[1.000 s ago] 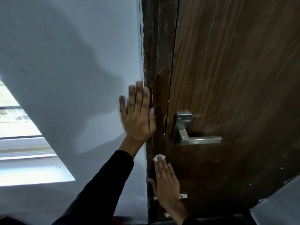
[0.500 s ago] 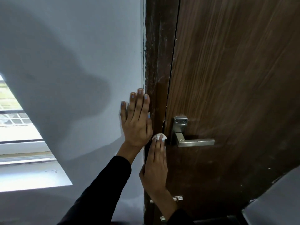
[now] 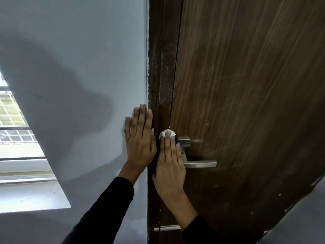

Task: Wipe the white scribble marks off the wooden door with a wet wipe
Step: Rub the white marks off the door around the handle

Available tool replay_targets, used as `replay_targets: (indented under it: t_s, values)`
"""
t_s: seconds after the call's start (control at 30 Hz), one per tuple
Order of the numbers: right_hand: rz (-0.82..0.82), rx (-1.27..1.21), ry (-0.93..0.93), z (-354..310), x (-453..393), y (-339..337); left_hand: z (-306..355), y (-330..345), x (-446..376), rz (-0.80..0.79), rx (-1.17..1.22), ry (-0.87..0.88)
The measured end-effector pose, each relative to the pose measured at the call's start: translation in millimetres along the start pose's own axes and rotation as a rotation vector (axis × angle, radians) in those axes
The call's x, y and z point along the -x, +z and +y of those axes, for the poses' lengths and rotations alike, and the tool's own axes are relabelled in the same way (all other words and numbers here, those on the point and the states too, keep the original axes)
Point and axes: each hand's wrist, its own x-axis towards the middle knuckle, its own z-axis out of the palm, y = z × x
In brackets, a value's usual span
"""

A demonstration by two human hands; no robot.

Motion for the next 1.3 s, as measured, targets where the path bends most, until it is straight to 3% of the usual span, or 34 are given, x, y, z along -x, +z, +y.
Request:
replay_targets:
  t_s: [0.23,0.37,0.5,0.7,0.8,0.93,1.17,1.3]
  values:
    - [0.137,-0.120,0.110,44,-21,-32,4,-6,-56,0.077,-0.010,-0.021]
    - [0.215,-0.226,-0.066,45,-19,-28,10,1,-71,0.085,-0.090,-0.042]
    - [0.193,-0.310,-0.168,64,-31,-36,4,7,-68,0.105,-0.151,-0.003]
    - [0.147,-0.464,0.047,98,-26,-45,5,11,-66,0.142,-0.152,-0.025]
    - [0.191,-0.471,-0.071,86,-28,-47,5,12,-65,0.155,-0.158,-0.031]
    - [0.103,-0.370,-0.232,68,-36,-49,4,11,-65,0.150,-0.163,-0.020]
    - [0.117,-0.415,0.031,84,-33,-49,5,13,-64,0.149,-0.181,-0.044]
    - [0.107,-0.491,-0.132,63,-34,-46,5,13,-62,0.153,-0.182,-0.047]
